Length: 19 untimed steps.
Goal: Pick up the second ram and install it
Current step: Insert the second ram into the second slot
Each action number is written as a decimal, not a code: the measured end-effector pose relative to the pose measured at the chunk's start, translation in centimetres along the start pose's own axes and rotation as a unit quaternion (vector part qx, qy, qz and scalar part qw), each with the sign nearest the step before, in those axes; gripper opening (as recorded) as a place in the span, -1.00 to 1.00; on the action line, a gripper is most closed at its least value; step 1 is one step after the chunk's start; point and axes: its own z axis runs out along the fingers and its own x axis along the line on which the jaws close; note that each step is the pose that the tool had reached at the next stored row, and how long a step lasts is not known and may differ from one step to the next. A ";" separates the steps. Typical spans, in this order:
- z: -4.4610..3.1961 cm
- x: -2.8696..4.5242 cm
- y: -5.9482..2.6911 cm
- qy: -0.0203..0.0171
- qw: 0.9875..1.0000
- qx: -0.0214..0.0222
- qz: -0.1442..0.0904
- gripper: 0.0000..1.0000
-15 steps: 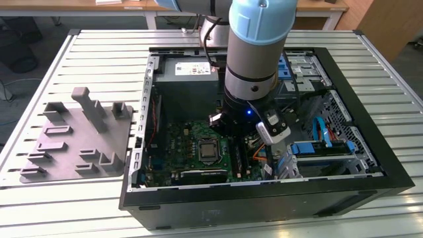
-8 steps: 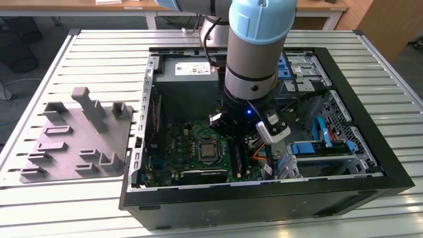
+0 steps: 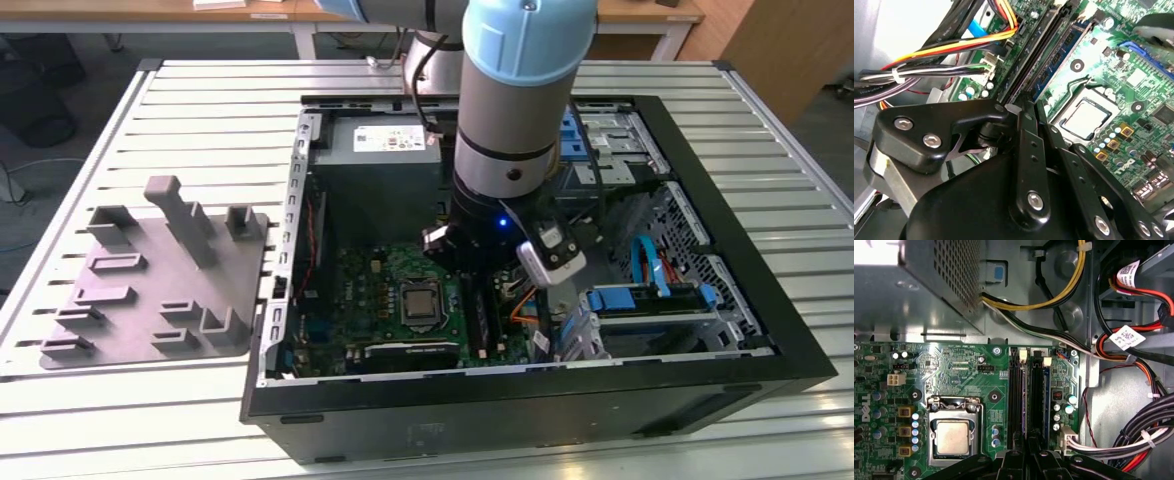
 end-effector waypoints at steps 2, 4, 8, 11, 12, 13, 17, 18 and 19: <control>0.05 0.00 0.01 0.000 1.000 0.000 0.000 -0.73; 0.06 0.00 0.02 0.000 1.000 0.003 0.000 -0.73; -0.01 0.05 0.00 0.000 1.000 0.006 0.000 -0.73; -0.04 0.10 0.01 -0.001 1.000 0.006 0.000 -0.73; -0.08 0.16 0.00 -0.001 1.000 0.006 0.000 -0.73; -0.14 0.21 0.00 -0.001 1.000 0.006 -0.001 -0.73; -0.20 0.30 0.00 -0.001 1.000 0.006 -0.001 -0.73; -0.20 0.31 0.00 -0.001 1.000 0.006 -0.001 -0.73; -0.19 0.31 -0.01 -0.001 1.000 0.006 -0.001 -0.73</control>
